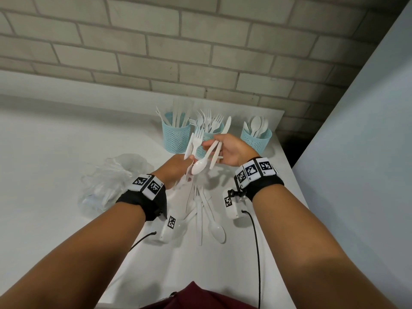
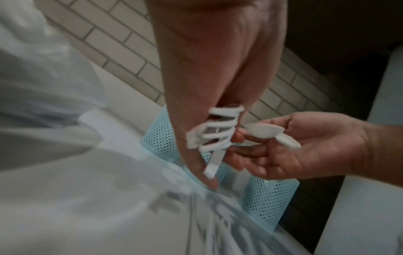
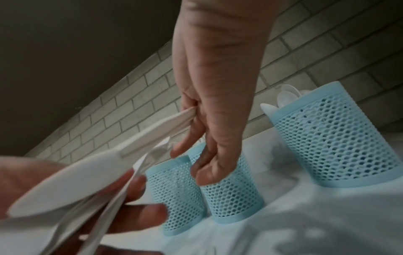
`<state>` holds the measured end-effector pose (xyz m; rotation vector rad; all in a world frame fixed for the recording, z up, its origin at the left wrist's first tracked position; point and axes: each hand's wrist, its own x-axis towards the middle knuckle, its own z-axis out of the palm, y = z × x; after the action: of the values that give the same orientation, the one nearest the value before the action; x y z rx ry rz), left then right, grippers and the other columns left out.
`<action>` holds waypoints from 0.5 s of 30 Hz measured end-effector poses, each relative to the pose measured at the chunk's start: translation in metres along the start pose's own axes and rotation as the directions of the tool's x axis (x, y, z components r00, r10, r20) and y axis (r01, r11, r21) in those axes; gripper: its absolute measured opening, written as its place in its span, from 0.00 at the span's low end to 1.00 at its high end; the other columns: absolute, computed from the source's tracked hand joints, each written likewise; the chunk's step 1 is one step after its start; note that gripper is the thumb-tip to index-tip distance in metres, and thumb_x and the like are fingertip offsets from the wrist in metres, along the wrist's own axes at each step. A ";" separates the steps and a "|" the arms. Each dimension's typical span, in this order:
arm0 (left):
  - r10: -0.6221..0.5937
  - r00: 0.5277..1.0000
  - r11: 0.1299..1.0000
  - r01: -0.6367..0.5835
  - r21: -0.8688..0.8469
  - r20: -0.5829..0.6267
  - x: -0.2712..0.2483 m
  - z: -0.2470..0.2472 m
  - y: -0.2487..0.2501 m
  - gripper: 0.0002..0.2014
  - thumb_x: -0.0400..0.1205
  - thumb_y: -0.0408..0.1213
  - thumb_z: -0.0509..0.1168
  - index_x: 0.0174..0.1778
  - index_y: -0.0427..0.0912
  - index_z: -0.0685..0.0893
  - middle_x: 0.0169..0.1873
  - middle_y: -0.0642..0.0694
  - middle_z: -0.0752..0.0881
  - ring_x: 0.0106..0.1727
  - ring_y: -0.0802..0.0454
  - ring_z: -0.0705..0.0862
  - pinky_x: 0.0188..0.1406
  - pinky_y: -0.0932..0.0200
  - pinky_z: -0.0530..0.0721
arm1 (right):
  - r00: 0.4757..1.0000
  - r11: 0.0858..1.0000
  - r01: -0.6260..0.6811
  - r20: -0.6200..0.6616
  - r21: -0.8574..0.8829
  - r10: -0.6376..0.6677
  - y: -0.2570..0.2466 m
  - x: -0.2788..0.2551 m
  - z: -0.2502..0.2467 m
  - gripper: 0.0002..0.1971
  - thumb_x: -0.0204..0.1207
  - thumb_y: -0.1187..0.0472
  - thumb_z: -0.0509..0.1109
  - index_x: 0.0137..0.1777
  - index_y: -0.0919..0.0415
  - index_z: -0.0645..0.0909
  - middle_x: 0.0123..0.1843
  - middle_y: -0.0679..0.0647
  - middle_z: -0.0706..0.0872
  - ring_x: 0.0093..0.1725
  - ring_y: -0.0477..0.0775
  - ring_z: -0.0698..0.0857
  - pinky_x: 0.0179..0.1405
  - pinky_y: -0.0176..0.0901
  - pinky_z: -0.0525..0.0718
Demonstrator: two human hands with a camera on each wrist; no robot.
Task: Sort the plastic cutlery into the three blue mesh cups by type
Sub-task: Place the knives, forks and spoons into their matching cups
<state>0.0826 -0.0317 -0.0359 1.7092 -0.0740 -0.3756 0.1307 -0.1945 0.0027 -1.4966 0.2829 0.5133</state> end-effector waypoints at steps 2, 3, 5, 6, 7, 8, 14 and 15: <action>-0.047 0.996 0.974 0.063 -0.216 0.082 -0.001 0.001 0.003 0.14 0.89 0.40 0.50 0.54 0.40 0.79 0.45 0.40 0.86 0.42 0.45 0.85 0.43 0.53 0.85 | 0.998 0.998 -0.009 0.060 -0.060 0.012 0.003 0.000 0.006 0.21 0.86 0.53 0.53 0.41 0.63 0.82 0.43 0.56 0.83 0.45 0.54 0.80 0.52 0.47 0.79; -0.048 0.992 0.956 0.080 -0.281 0.120 -0.002 0.002 0.005 0.13 0.89 0.40 0.50 0.56 0.40 0.79 0.45 0.39 0.87 0.41 0.44 0.87 0.43 0.52 0.87 | 0.996 0.998 -0.003 0.086 -0.066 0.009 0.005 -0.001 0.009 0.20 0.86 0.53 0.53 0.41 0.62 0.80 0.43 0.55 0.83 0.44 0.54 0.80 0.52 0.47 0.79; -0.023 0.985 0.937 0.081 -0.340 0.172 -0.003 0.004 0.006 0.14 0.89 0.40 0.49 0.60 0.41 0.78 0.48 0.39 0.88 0.42 0.44 0.90 0.43 0.51 0.88 | 0.994 0.998 0.017 0.112 -0.056 -0.010 0.009 -0.002 0.013 0.17 0.86 0.51 0.54 0.46 0.60 0.80 0.44 0.55 0.84 0.45 0.54 0.82 0.49 0.47 0.80; -0.009 0.982 0.933 0.076 -0.351 0.188 -0.003 0.005 0.006 0.14 0.89 0.40 0.49 0.62 0.41 0.77 0.49 0.39 0.88 0.42 0.45 0.91 0.43 0.52 0.89 | 0.993 0.998 0.025 0.118 -0.055 -0.019 0.011 -0.001 0.014 0.16 0.86 0.50 0.54 0.50 0.59 0.80 0.45 0.55 0.84 0.46 0.54 0.83 0.48 0.47 0.81; -0.001 0.981 0.930 0.073 -0.360 0.195 -0.003 0.007 0.007 0.14 0.89 0.39 0.49 0.63 0.41 0.77 0.50 0.40 0.88 0.42 0.46 0.91 0.41 0.53 0.89 | 0.992 0.998 0.031 0.120 -0.055 -0.024 0.013 0.000 0.015 0.16 0.85 0.49 0.54 0.53 0.59 0.79 0.47 0.55 0.85 0.48 0.54 0.83 0.49 0.46 0.82; 0.002 0.980 0.927 0.072 -0.369 0.197 -0.003 0.008 0.007 0.14 0.88 0.38 0.50 0.65 0.40 0.76 0.50 0.39 0.87 0.42 0.47 0.91 0.38 0.55 0.89 | 0.993 0.998 0.037 0.117 -0.055 -0.030 0.015 0.001 0.015 0.17 0.85 0.49 0.54 0.57 0.59 0.79 0.49 0.55 0.85 0.49 0.54 0.84 0.49 0.46 0.83; 0.008 0.989 0.926 0.048 -0.374 0.146 0.001 0.012 0.004 0.14 0.87 0.32 0.54 0.66 0.33 0.76 0.48 0.39 0.87 0.44 0.47 0.89 0.47 0.54 0.88 | 0.990 0.990 0.052 0.134 -0.131 -0.034 0.021 0.006 0.016 0.23 0.84 0.42 0.51 0.51 0.57 0.81 0.39 0.58 0.83 0.31 0.53 0.74 0.25 0.40 0.73; 0.001 0.991 0.930 0.049 -0.364 0.136 0.001 0.012 0.003 0.14 0.87 0.31 0.54 0.66 0.33 0.76 0.49 0.39 0.87 0.46 0.46 0.88 0.51 0.52 0.86 | 0.991 0.989 0.056 0.130 -0.136 -0.038 0.022 0.007 0.017 0.23 0.83 0.40 0.50 0.51 0.56 0.80 0.39 0.60 0.80 0.31 0.54 0.72 0.23 0.37 0.71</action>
<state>0.0806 -0.0441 -0.0343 1.3146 -0.0761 -0.4905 0.1239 -0.1764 -0.0192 -1.5945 0.1134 0.5979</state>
